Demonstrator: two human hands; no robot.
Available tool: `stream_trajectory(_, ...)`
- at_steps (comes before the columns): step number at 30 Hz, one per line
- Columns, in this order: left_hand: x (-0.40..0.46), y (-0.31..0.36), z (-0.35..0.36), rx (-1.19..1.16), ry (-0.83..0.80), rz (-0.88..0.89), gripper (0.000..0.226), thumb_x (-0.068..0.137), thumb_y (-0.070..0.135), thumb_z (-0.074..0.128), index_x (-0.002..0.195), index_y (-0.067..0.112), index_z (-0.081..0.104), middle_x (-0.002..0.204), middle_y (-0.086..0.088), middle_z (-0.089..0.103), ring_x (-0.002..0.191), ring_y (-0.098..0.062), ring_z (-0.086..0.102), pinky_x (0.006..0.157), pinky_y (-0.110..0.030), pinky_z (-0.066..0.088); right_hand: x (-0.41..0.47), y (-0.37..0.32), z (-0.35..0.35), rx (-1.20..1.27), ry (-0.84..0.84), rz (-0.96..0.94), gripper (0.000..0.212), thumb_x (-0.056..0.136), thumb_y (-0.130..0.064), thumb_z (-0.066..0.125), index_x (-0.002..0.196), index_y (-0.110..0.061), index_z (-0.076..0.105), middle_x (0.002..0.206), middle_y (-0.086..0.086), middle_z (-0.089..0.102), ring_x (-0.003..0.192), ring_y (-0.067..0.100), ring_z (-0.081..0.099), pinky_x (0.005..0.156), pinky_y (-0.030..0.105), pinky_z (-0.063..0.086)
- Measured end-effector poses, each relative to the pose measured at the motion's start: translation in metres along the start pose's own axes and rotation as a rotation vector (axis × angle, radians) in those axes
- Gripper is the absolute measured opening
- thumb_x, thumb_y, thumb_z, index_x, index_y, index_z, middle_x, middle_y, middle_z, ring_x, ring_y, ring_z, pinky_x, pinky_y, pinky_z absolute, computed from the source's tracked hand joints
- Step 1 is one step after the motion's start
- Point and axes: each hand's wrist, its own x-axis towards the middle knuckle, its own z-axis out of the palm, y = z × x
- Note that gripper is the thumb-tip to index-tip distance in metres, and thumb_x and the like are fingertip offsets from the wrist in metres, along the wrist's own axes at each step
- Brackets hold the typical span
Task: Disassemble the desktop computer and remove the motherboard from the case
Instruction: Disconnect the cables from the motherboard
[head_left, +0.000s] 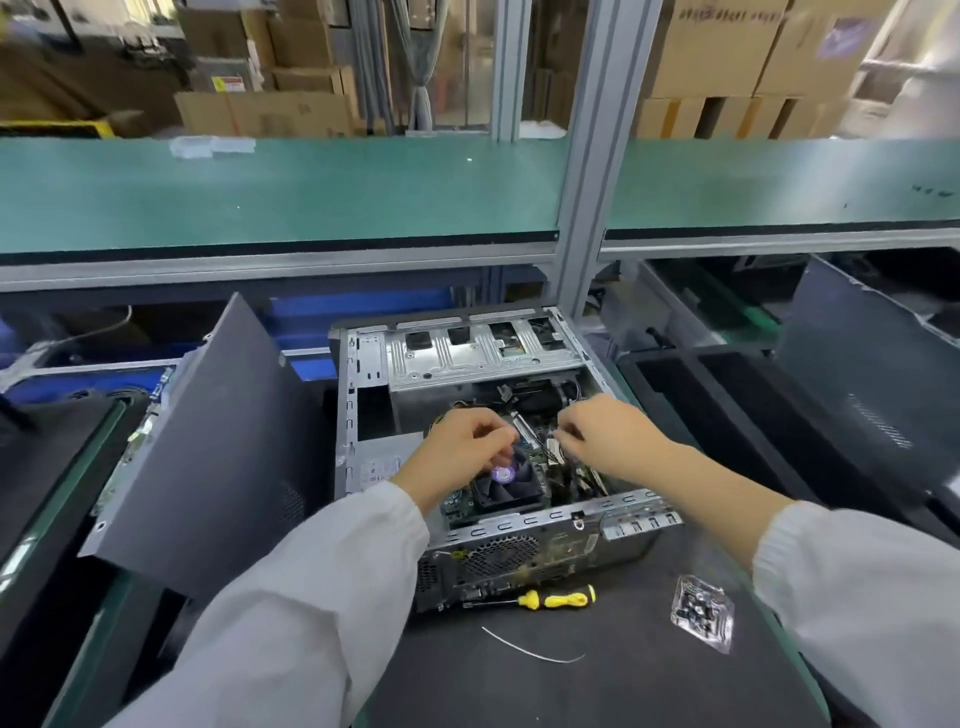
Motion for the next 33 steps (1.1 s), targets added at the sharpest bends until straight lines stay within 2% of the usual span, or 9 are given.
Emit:
stream_trajectory(5, 0.06, 0.001, 0.043, -0.263, 0.056, -0.18, 0.011, 0.095, 0.018, 0.056, 0.088, 0.011, 0.062, 0.093, -0.009, 0.056, 0.089, -0.018, 0.051, 0.092, -0.029, 0.044, 0.035, 0.049, 0.021, 0.103, 0.195, 0.18, 0.028, 0.096, -0.03, 0.043, 0.075, -0.014, 0.05, 0.077, 0.007, 0.06, 0.078, 0.029, 0.057, 0.063, 0.034, 0.043)
stream_trajectory(8, 0.103, 0.009, 0.071, -0.509, 0.186, -0.332, 0.02, 0.096, 0.014, 0.054, 0.076, 0.011, 0.054, 0.085, -0.009, 0.051, 0.077, -0.019, 0.047, 0.074, -0.027, 0.041, 0.045, 0.065, 0.032, 0.27, 0.371, 0.222, 0.025, 0.097, -0.022, 0.042, 0.08, -0.007, 0.054, 0.084, 0.012, 0.059, 0.085, 0.031, 0.054, 0.071, 0.039, 0.043)
stream_trajectory(12, 0.144, 0.013, 0.096, -0.769, 0.324, -0.447, 0.016, 0.096, 0.016, 0.056, 0.094, 0.0, 0.057, 0.085, -0.014, 0.058, 0.073, -0.025, 0.056, 0.075, -0.034, 0.047, 0.053, 0.075, 0.046, 0.224, 0.388, 0.207, 0.022, 0.098, -0.019, 0.038, 0.096, -0.008, 0.056, 0.095, 0.01, 0.055, 0.092, 0.029, 0.051, 0.078, 0.038, 0.041)
stream_trajectory(15, 0.152, 0.007, 0.109, -0.74, 0.424, -0.461, 0.028, 0.092, 0.019, 0.064, 0.096, -0.009, 0.065, 0.095, -0.021, 0.067, 0.085, -0.033, 0.066, 0.085, -0.043, 0.055, 0.057, 0.076, 0.052, 0.121, 0.359, 0.159, 0.023, 0.099, -0.022, 0.034, 0.103, -0.013, 0.055, 0.103, 0.006, 0.052, 0.097, 0.024, 0.047, 0.08, 0.034, 0.039)
stream_trajectory(18, 0.153, 0.003, 0.114, -0.669, 0.508, -0.46, 0.029, 0.091, 0.024, 0.064, 0.092, -0.005, 0.066, 0.105, -0.026, 0.067, 0.1, -0.038, 0.065, 0.095, -0.051, 0.049, 0.057, 0.076, 0.056, 0.137, 0.36, 0.119, 0.023, 0.098, -0.023, 0.034, 0.103, -0.013, 0.055, 0.104, 0.006, 0.051, 0.097, 0.024, 0.045, 0.08, 0.034, 0.037)
stream_trajectory(20, 0.15, 0.003, 0.118, -0.666, 0.524, -0.418, 0.023, 0.092, 0.021, 0.062, 0.082, 0.0, 0.065, 0.088, -0.02, 0.067, 0.08, -0.029, 0.063, 0.078, -0.041, 0.054, 0.057, 0.076, 0.058, 0.159, 0.378, 0.113, 0.023, 0.098, -0.023, 0.035, 0.101, -0.012, 0.055, 0.103, 0.006, 0.051, 0.097, 0.024, 0.045, 0.08, 0.034, 0.036)
stream_trajectory(22, 0.144, 0.001, 0.125, -0.626, 0.542, -0.363, 0.025, 0.092, 0.018, 0.061, 0.073, 0.002, 0.062, 0.073, -0.013, 0.056, 0.062, -0.019, 0.047, 0.056, -0.028, 0.039, 0.058, 0.075, 0.058, 0.157, 0.397, 0.112, 0.022, 0.099, -0.023, 0.035, 0.098, -0.013, 0.055, 0.101, 0.005, 0.051, 0.095, 0.024, 0.045, 0.078, 0.033, 0.034)
stream_trajectory(28, 0.142, 0.01, 0.119, -0.666, 0.389, -0.359, 0.028, 0.09, 0.024, 0.066, 0.094, -0.004, 0.07, 0.083, -0.014, 0.062, 0.077, -0.022, 0.056, 0.073, -0.032, 0.046, 0.055, 0.074, 0.056, 0.15, 0.408, 0.127, 0.022, 0.099, -0.022, 0.034, 0.1, -0.012, 0.054, 0.1, 0.004, 0.052, 0.093, 0.022, 0.045, 0.078, 0.032, 0.035)
stream_trajectory(33, 0.147, 0.011, 0.125, -0.627, 0.44, -0.376, 0.028, 0.09, 0.013, 0.062, 0.065, 0.006, 0.052, 0.055, -0.007, 0.045, 0.044, -0.016, 0.038, 0.041, -0.015, 0.029, 0.053, 0.072, 0.055, 0.142, 0.399, 0.113, 0.021, 0.098, -0.023, 0.036, 0.096, -0.012, 0.054, 0.097, 0.004, 0.051, 0.092, 0.022, 0.044, 0.078, 0.032, 0.035)
